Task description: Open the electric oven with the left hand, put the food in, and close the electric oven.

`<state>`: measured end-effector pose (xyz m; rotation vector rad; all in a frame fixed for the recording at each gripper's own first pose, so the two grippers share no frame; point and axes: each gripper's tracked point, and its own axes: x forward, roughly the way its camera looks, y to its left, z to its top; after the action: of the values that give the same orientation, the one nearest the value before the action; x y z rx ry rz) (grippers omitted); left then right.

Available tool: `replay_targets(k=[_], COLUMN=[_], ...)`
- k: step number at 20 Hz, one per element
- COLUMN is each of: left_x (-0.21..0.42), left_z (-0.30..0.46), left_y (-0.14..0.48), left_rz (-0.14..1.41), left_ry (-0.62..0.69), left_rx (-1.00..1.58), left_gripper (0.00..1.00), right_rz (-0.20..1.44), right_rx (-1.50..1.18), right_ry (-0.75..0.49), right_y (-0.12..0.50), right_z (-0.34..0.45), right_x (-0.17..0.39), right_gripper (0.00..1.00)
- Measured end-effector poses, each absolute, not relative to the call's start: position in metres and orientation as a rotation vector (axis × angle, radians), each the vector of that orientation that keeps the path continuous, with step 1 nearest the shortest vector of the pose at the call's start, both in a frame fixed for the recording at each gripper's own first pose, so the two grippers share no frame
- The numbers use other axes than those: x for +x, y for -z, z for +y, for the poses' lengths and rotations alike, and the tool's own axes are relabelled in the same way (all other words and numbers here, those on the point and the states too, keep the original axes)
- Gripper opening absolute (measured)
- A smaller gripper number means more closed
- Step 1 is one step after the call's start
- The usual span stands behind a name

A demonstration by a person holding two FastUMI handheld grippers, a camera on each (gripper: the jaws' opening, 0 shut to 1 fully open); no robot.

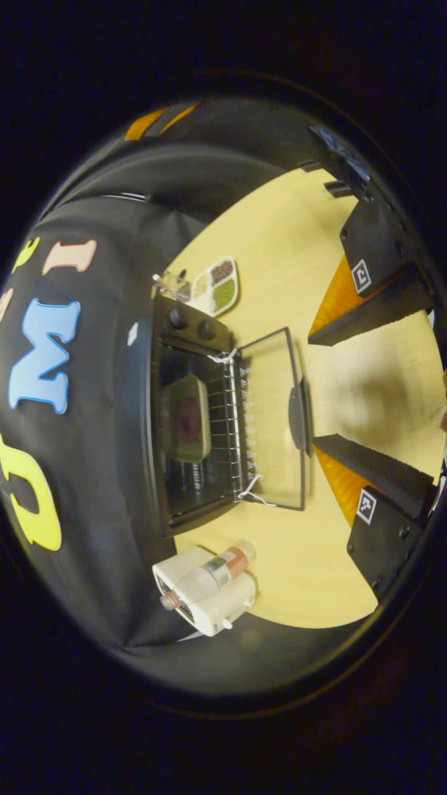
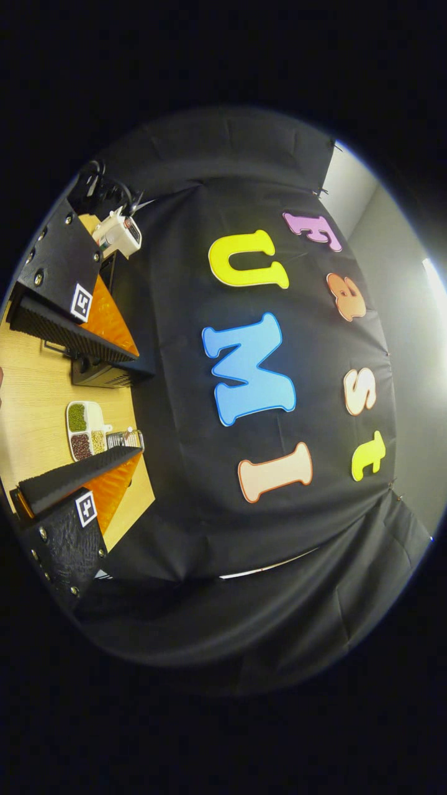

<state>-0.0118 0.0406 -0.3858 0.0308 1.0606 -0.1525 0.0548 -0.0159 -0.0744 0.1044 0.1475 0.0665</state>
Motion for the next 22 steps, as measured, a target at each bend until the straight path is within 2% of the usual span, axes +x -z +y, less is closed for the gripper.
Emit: replay_targets(k=[4, 9, 10, 17, 18, 22], left_x=[-0.015, -0.002, 0.000, 0.009, 0.010, 0.009], left_z=[0.052, 0.059, 0.061, 0.061, 0.061, 0.061], left_y=[0.435, 0.479, 0.485, 0.500, 0.498, 0.477], left_rz=[1.224, 1.336, 1.353, 1.408, 1.412, 1.364], left_ry=[0.129, 0.103, 0.096, 0.067, 0.069, 0.068], left_rx=[0.068, 0.043, 0.046, 0.021, 0.020, 0.021], left_gripper=[0.98, 1.00, 0.98, 1.00, 0.98, 0.97], right_rz=[0.174, 0.202, 0.203, 0.239, 0.238, 0.231], right_rx=[0.106, 0.123, 0.122, 0.116, 0.113, 0.104], right_ry=[-0.038, 0.018, 0.034, 0.086, 0.084, 0.058], right_y=[0.085, 0.094, 0.095, 0.104, 0.103, 0.100], right_z=[-0.030, -0.050, -0.056, -0.068, -0.067, -0.052], right_x=[0.062, 0.064, 0.063, 0.061, 0.061, 0.064], right_gripper=[0.83, 0.83, 0.84, 0.83, 0.84, 0.84])
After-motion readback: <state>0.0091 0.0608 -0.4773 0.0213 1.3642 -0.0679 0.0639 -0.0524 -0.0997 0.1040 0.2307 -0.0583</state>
